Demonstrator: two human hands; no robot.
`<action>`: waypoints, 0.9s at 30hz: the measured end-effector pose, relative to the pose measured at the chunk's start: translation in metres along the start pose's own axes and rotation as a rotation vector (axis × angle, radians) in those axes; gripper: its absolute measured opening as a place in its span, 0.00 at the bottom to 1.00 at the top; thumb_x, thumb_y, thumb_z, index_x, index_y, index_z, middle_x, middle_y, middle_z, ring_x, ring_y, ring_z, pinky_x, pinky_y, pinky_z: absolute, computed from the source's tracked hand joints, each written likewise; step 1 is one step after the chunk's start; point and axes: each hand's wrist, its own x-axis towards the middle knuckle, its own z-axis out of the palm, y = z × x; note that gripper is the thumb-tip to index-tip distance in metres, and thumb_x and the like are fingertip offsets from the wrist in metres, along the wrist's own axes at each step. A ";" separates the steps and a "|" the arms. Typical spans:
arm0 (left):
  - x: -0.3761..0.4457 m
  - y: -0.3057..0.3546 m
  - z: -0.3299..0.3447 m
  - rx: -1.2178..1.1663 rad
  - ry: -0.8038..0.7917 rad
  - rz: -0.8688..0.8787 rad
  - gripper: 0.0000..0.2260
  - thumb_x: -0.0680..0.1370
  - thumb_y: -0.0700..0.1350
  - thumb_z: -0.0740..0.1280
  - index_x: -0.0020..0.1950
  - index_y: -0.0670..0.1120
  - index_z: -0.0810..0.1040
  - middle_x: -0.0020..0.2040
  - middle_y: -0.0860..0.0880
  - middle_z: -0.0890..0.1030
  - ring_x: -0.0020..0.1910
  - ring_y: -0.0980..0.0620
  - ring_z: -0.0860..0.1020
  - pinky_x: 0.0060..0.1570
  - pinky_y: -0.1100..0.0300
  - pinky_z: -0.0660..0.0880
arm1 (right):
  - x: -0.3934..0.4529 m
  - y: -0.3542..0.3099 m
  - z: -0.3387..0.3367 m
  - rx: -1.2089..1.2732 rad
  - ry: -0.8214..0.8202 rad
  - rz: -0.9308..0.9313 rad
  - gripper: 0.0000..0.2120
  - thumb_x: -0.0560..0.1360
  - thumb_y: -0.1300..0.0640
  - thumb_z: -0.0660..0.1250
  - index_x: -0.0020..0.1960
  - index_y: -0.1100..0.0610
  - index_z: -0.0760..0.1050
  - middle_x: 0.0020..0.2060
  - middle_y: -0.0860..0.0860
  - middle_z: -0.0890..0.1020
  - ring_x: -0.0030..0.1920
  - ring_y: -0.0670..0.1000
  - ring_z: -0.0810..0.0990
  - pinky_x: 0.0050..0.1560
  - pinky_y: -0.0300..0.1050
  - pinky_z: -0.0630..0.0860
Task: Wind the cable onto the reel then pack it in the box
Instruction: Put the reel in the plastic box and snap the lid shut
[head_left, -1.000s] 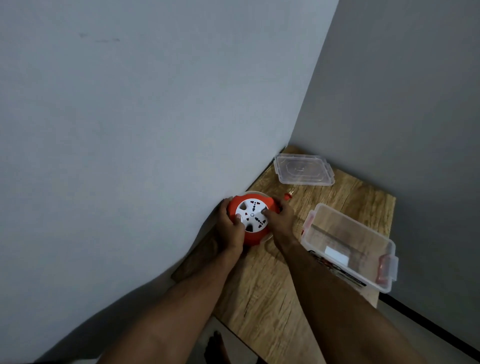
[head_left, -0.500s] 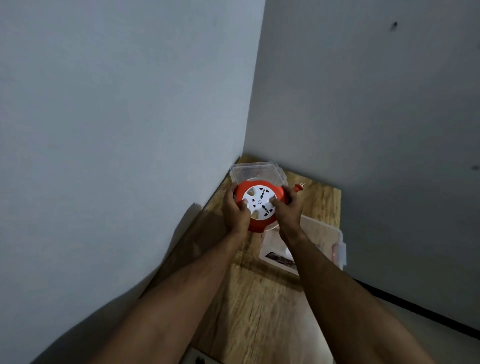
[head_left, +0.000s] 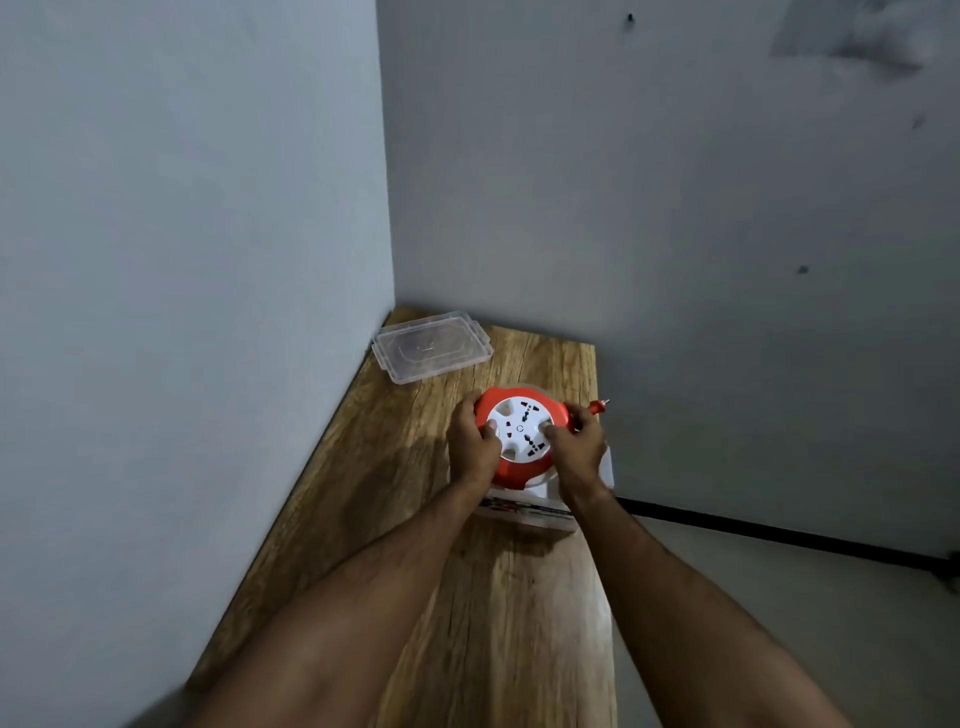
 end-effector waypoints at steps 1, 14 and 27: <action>-0.001 -0.001 0.000 0.018 -0.011 -0.003 0.22 0.80 0.35 0.65 0.75 0.44 0.71 0.71 0.45 0.76 0.70 0.46 0.75 0.60 0.60 0.74 | 0.000 0.005 -0.002 -0.030 0.004 0.005 0.25 0.73 0.65 0.73 0.69 0.60 0.75 0.59 0.56 0.81 0.57 0.56 0.83 0.50 0.49 0.84; 0.000 -0.013 0.000 0.264 -0.153 0.000 0.23 0.79 0.34 0.67 0.74 0.43 0.72 0.69 0.46 0.76 0.68 0.49 0.75 0.51 0.72 0.69 | -0.008 0.010 -0.009 -0.603 0.015 0.010 0.27 0.71 0.56 0.75 0.67 0.62 0.74 0.58 0.58 0.84 0.58 0.61 0.83 0.55 0.51 0.79; 0.003 -0.020 0.004 0.390 -0.252 -0.030 0.26 0.80 0.35 0.67 0.78 0.42 0.67 0.75 0.45 0.70 0.74 0.46 0.69 0.63 0.60 0.72 | -0.009 0.028 -0.008 -0.666 -0.131 0.122 0.15 0.72 0.56 0.75 0.55 0.60 0.78 0.48 0.53 0.83 0.45 0.52 0.79 0.34 0.41 0.71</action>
